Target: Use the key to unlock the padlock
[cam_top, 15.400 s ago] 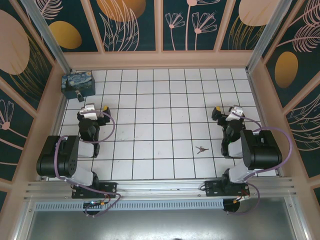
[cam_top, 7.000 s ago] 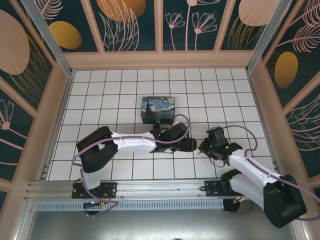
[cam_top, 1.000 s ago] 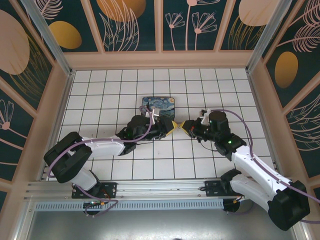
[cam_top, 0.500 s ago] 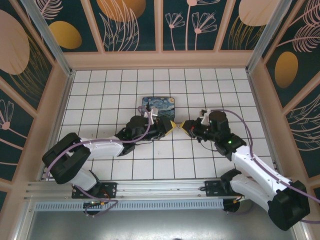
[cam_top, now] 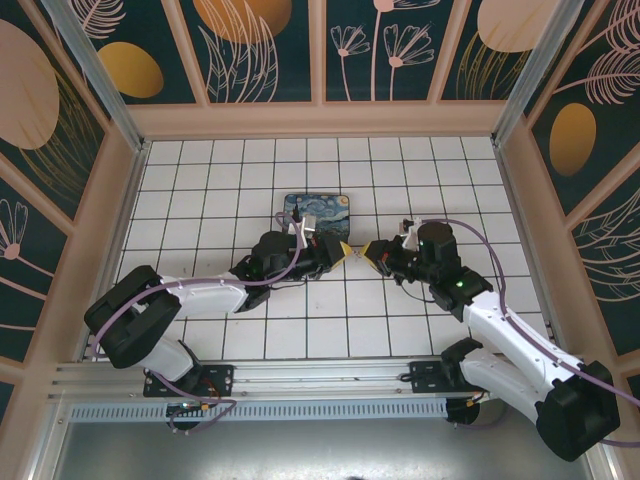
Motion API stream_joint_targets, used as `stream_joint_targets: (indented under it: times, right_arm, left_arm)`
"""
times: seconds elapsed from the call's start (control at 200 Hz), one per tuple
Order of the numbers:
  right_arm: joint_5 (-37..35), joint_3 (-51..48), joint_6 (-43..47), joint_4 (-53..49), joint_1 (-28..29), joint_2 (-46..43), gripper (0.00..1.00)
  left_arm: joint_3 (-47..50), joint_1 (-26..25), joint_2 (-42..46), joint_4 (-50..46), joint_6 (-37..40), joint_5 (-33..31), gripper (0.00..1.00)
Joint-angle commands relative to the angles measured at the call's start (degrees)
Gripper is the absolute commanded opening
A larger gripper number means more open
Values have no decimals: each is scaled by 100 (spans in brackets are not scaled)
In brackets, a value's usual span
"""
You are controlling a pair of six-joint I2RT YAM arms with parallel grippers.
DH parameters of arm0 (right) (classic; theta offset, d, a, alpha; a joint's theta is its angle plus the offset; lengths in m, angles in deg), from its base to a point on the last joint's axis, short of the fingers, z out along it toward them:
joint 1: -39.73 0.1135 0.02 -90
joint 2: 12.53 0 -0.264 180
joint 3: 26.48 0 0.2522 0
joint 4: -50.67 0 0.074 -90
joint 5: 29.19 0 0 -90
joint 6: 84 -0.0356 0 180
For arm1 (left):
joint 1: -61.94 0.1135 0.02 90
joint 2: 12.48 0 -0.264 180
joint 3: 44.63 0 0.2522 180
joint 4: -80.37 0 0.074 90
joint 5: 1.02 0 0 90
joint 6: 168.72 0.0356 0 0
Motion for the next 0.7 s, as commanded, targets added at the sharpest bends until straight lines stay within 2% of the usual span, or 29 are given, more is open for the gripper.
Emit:
stream_joint_targets:
  times: [0.0, 0.045, 0.175, 0.39, 0.505, 0.696]
  right_arm:
    - [62, 35, 146, 50, -5, -51, 6]
    - [44, 44, 168, 23, -5, -60, 10]
    - [44, 53, 225, -16, -23, -90, 12]
    - [-142, 206, 599, -561, -140, -209, 29]
    - [-286, 452, 1168, -905, -216, -214, 34]
    - [-25, 779, 2653, -746, -84, -50, 31]
  left_arm:
    - [48, 52, 132, 65, -2, -106, 13]
    - [48, 48, 148, 47, 7, -115, 13]
    - [36, 50, 193, -47, 43, -141, 13]
    - [31, 52, 238, -199, 52, -176, 13]
    - [5, 47, 256, -289, 78, -142, 13]
    - [-131, 53, 256, -544, 87, -64, 13]
